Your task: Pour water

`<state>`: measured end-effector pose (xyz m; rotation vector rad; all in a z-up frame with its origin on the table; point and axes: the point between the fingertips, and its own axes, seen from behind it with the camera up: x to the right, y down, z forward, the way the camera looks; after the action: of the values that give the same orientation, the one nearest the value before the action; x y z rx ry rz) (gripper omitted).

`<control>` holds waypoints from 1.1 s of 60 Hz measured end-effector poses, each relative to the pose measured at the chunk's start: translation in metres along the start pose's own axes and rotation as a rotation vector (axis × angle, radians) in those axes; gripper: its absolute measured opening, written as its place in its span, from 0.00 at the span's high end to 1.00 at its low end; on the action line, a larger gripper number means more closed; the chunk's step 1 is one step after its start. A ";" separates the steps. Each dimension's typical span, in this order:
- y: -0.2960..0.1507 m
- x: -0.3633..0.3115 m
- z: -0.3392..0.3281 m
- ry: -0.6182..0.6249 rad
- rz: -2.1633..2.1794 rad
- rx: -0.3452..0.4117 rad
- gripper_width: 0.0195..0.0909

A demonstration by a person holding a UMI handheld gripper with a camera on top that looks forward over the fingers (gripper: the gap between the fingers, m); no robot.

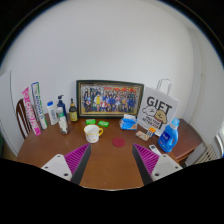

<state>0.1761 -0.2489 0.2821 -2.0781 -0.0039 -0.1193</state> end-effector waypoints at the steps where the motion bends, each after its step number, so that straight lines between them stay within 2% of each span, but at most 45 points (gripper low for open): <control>1: 0.000 -0.002 0.001 -0.003 0.001 -0.002 0.08; 9: 0.005 -0.031 0.020 -0.024 0.001 -0.028 0.08; 21: 0.017 -0.113 0.067 -0.078 -0.025 -0.050 0.08; 33: 0.028 -0.216 0.113 -0.219 -0.001 -0.057 0.07; 52: -0.007 -0.317 0.233 -0.300 -0.009 0.094 0.07; 66: -0.007 -0.354 0.335 -0.322 0.024 0.125 0.09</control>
<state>-0.1481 0.0632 0.0958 -1.9511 -0.1780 0.2258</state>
